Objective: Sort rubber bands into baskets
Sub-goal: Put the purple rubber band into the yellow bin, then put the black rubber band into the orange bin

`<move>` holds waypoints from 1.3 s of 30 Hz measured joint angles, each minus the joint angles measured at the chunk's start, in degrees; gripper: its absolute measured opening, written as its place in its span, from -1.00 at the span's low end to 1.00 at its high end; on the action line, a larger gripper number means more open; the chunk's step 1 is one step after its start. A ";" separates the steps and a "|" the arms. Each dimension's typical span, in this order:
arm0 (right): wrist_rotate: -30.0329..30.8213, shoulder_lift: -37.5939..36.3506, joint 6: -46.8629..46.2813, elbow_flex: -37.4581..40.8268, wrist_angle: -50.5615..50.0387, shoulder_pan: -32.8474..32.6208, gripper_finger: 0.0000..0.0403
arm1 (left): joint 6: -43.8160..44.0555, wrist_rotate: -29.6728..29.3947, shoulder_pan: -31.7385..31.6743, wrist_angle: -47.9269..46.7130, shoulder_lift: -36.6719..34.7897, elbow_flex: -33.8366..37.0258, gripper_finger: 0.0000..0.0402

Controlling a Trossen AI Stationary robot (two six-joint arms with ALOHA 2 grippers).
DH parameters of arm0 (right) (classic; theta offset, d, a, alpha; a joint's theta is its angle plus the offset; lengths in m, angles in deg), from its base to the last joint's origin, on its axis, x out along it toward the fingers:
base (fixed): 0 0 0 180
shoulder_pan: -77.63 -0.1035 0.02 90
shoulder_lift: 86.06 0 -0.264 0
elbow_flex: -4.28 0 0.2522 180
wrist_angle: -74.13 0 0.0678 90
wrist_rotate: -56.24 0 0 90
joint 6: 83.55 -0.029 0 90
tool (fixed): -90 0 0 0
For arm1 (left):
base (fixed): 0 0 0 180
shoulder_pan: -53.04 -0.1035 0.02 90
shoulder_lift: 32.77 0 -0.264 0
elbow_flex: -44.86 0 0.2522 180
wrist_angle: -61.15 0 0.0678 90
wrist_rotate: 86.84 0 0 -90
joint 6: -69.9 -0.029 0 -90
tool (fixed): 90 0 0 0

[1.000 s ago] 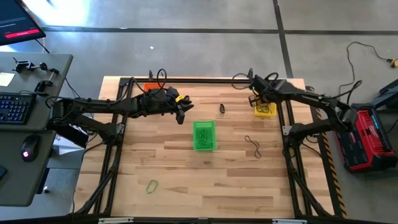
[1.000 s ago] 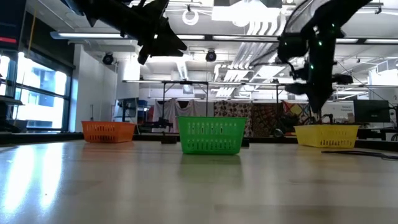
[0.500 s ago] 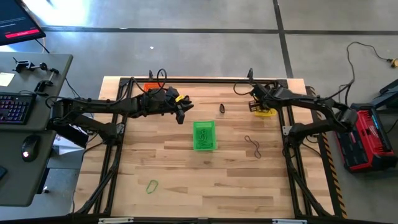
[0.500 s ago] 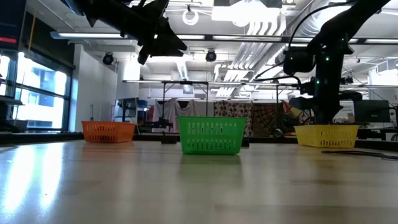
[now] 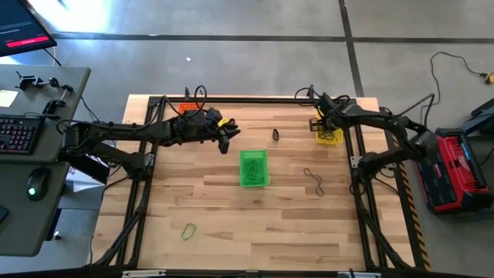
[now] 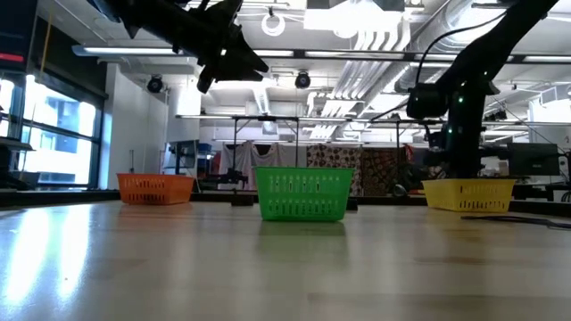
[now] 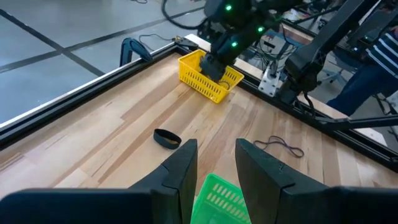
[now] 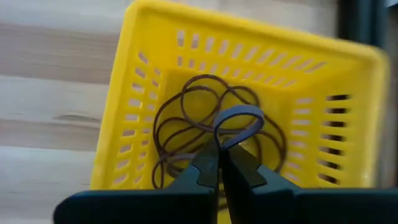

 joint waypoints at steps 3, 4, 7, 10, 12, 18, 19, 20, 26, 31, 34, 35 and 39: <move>-1.44 3.01 -0.11 0.00 1.55 0.59 -1.00 | 0.04 0.02 0.00 0.00 0.02 0.00 -0.51; -1.74 3.80 -0.33 0.00 1.92 0.80 -1.00 | 0.21 0.02 0.00 0.00 0.00 0.00 -0.51; -0.63 4.37 -0.55 -0.03 1.88 0.55 -1.00 | 0.33 0.02 0.00 -0.02 0.00 0.00 -0.51; -0.49 4.37 -0.61 -0.09 1.86 0.42 -1.00 | 0.36 0.04 0.00 -0.02 0.00 0.00 -0.51; -0.59 4.37 -0.54 -0.09 1.81 0.41 -1.00 | 0.37 0.04 0.00 -0.02 0.00 0.00 -0.51; -0.86 4.37 -0.41 -0.09 1.34 0.42 -0.83 | 0.37 0.07 0.00 -0.02 0.00 0.00 -0.51; -0.89 4.37 -0.41 -0.09 1.30 0.42 -0.77 | 0.37 0.07 0.00 -0.02 0.00 0.00 -0.51; -0.91 4.37 -0.41 -0.09 1.23 0.42 -0.70 | 0.37 0.08 0.00 -0.02 0.00 0.00 -0.51; -0.91 3.78 -0.44 -0.09 -0.43 0.42 -0.30 | 0.46 0.11 0.00 -0.02 0.00 0.00 -0.51; -0.39 -0.43 -0.90 -0.09 -3.75 0.42 -0.22 | 0.51 0.13 0.00 -0.04 0.02 0.00 -0.51; -0.48 -5.25 -0.63 -0.09 -5.14 0.39 -0.33 | 1.50 0.29 -0.35 -0.12 0.01 0.00 -0.53; -0.87 -7.13 -0.41 -0.09 -5.44 0.37 -0.38 | 2.23 0.51 -0.64 -0.48 0.02 -0.04 -0.55; -2.28 -15.14 0.07 -0.11 -5.85 -1.66 -0.70 | 4.42 3.44 -2.80 -3.84 0.02 -0.04 -0.69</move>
